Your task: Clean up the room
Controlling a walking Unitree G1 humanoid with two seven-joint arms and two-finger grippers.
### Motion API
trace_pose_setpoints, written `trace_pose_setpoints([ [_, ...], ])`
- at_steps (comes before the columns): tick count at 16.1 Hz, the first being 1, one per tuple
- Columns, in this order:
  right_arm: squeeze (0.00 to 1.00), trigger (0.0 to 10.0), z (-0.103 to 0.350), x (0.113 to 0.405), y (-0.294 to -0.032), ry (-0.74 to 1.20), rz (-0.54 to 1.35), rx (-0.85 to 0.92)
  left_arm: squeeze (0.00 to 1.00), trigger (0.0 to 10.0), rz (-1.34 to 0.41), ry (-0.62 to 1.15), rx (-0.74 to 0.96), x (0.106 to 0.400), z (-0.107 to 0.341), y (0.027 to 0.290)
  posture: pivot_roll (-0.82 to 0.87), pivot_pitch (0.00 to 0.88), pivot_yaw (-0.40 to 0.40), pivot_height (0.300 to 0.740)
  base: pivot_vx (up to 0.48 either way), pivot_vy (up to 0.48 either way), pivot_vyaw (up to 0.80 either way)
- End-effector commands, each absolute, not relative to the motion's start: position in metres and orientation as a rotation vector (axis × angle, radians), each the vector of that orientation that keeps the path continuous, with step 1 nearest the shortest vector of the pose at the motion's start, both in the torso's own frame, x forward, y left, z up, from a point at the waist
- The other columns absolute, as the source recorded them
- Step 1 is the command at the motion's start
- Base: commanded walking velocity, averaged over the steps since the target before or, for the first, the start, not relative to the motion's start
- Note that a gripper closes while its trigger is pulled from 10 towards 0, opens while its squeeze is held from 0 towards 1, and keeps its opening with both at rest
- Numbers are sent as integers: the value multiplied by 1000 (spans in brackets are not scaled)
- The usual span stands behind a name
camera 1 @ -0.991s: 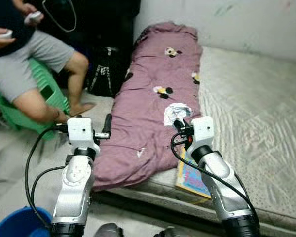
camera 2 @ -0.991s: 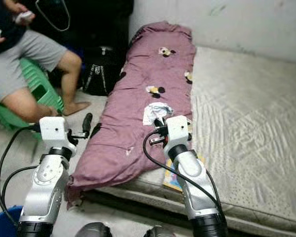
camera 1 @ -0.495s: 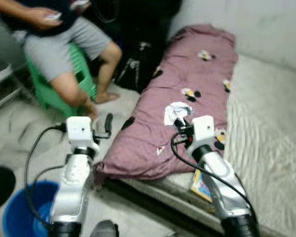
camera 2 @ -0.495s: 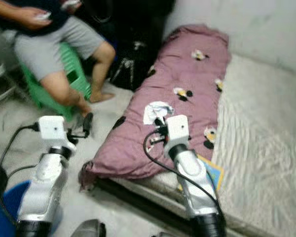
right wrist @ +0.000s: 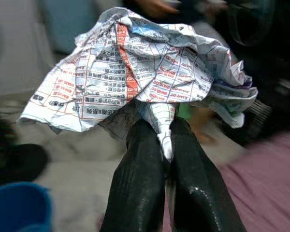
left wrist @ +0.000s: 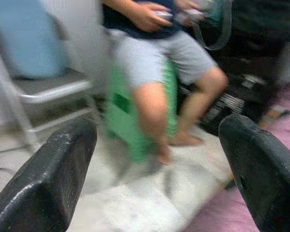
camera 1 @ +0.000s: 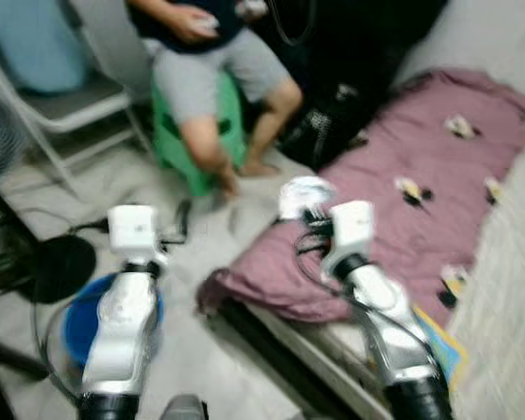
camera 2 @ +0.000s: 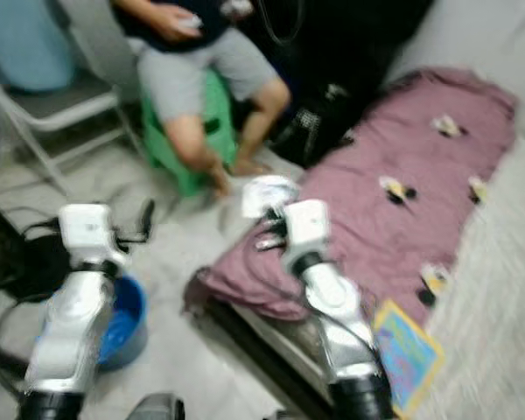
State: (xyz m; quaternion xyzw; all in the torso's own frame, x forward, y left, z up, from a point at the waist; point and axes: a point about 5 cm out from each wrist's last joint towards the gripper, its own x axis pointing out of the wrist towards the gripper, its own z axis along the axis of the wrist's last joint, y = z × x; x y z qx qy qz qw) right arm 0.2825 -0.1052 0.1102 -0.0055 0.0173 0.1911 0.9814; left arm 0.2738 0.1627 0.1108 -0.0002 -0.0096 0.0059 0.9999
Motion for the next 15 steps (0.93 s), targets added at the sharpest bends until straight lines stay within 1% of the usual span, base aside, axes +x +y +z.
trace_pose_setpoints([
  [1, 0, 10000, 111, 283, -115, 34, 360, -34, 0, 10000, 3, -11, -15, 273, 110, 155, -14, 25, -73, 740, 0, 0, 800],
  [6, 0, 10000, 110, 283, -115, 33, 357, -32, 0, 10000, 17, 8, -14, 269, 106, 164, -14, 21, -71, 740, 0, 0, 800],
  [8, 0, 10000, 110, 283, -115, 34, 359, -31, 0, 10000, 11, 26, -47, 269, 106, 162, -14, 21, -71, 740, 0, 0, 800],
  [12, 0, 10000, 110, 284, -115, 34, 358, -31, 0, 10000, -24, 9, -28, 268, 106, 159, -9, 18, -72, 740, 0, 0, 800],
  [15, 0, 10000, 110, 283, -115, 35, 357, -31, 0, 10000, -18, 12, -24, 267, 106, 160, -10, 14, -68, 740, 0, 0, 800],
])
